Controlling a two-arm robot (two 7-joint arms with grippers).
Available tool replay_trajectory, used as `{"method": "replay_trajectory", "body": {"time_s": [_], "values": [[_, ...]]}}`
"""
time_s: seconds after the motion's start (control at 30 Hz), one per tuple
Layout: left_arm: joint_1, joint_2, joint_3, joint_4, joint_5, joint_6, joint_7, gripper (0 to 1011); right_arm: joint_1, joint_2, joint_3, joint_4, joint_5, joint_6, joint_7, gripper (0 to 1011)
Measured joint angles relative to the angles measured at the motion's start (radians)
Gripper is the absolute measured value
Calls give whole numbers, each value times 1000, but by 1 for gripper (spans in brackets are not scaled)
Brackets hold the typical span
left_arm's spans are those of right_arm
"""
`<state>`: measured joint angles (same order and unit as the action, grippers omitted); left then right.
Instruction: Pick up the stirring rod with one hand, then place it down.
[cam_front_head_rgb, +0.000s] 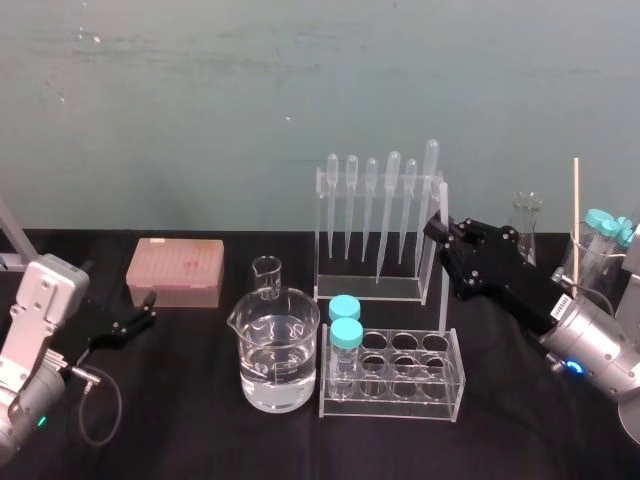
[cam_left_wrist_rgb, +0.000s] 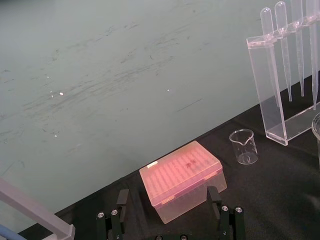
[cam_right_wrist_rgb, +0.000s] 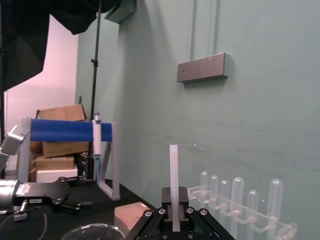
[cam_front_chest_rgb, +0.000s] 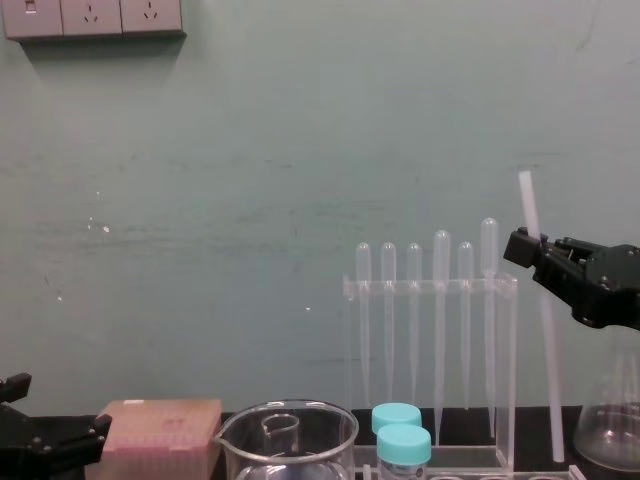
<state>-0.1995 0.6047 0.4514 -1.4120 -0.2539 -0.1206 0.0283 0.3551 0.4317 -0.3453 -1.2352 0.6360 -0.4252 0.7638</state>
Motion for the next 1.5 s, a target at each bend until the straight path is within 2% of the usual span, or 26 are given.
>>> {"method": "replay_trajectory", "body": {"time_s": [0.37,0.73,1.5], "values": [[0,0,0,0,0,0,0,1000,-22,22,1,-45,-11,63,19,66],[0,0,0,0,0,0,0,1000,-22,31,-15,-46,-18,101,31,66],[0,0,0,0,0,0,0,1000,46,13,-93,112,-49,141,92,66]]}}
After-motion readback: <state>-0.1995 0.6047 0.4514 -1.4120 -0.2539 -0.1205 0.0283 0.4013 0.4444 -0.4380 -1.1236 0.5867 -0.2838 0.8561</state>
